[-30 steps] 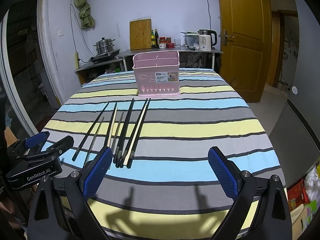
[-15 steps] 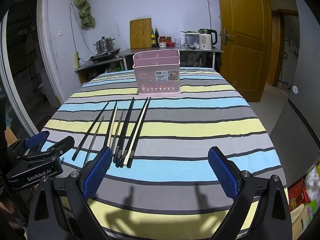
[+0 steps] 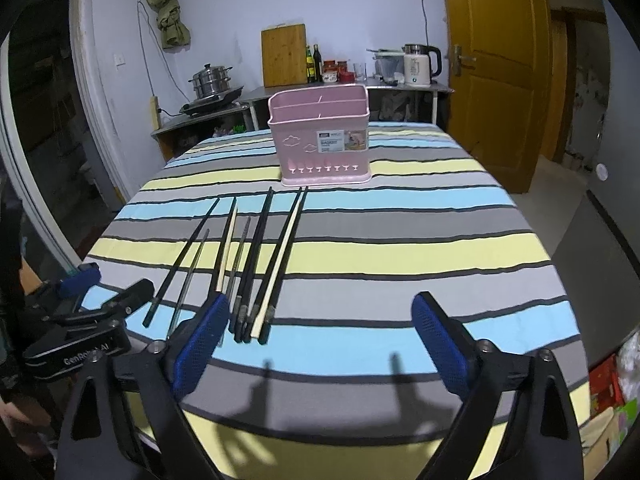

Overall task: Organize utensils
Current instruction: 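Grasp a black chopstick with the left tool while the right tool grasps another black chopstick, then carry the black chopsticks into the pink basket and open both tools to release them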

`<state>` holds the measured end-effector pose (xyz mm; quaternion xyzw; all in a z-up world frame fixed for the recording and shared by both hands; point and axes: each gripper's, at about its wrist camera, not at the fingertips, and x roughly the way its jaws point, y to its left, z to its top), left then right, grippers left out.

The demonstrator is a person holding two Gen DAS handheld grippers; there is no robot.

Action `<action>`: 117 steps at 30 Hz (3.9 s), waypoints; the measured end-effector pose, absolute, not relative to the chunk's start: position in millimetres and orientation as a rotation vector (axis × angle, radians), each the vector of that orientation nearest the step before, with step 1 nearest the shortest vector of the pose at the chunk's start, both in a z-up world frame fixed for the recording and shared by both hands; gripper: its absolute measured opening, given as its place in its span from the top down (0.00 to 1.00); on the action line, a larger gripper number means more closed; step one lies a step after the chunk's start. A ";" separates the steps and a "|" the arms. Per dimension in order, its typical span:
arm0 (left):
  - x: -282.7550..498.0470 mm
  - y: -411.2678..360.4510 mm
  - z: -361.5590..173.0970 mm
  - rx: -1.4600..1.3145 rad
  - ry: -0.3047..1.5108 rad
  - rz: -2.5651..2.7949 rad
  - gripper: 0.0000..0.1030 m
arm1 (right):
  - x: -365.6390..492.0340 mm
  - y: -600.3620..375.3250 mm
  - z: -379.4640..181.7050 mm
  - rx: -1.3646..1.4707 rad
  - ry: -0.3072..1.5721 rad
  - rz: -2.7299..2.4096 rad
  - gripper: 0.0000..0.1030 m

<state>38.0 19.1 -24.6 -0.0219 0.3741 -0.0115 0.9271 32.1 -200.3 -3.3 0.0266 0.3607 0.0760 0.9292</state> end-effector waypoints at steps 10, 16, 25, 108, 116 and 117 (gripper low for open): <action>105.1 44.3 -46.0 -0.040 0.882 -0.021 0.23 | 95.3 -178.2 -18.1 0.046 0.811 0.221 0.44; 150.3 55.5 -54.1 -0.071 0.922 -0.063 0.34 | 144.2 -169.7 -32.5 0.052 0.864 0.259 0.61; 198.5 57.8 -67.7 -0.094 0.985 -0.082 0.45 | 214.3 -165.6 -48.9 0.094 0.934 0.282 0.72; 131.3 21.8 141.0 -0.065 0.680 -0.327 0.95 | 138.0 -192.3 140.5 0.065 0.610 0.371 0.96; 172.7 0.5 169.5 -0.045 0.650 -0.357 0.95 | 167.1 -192.2 158.6 0.038 0.569 0.349 0.96; 177.9 -1.1 173.7 -0.047 0.644 -0.361 0.95 | 172.0 -192.3 162.5 0.036 0.563 0.345 0.96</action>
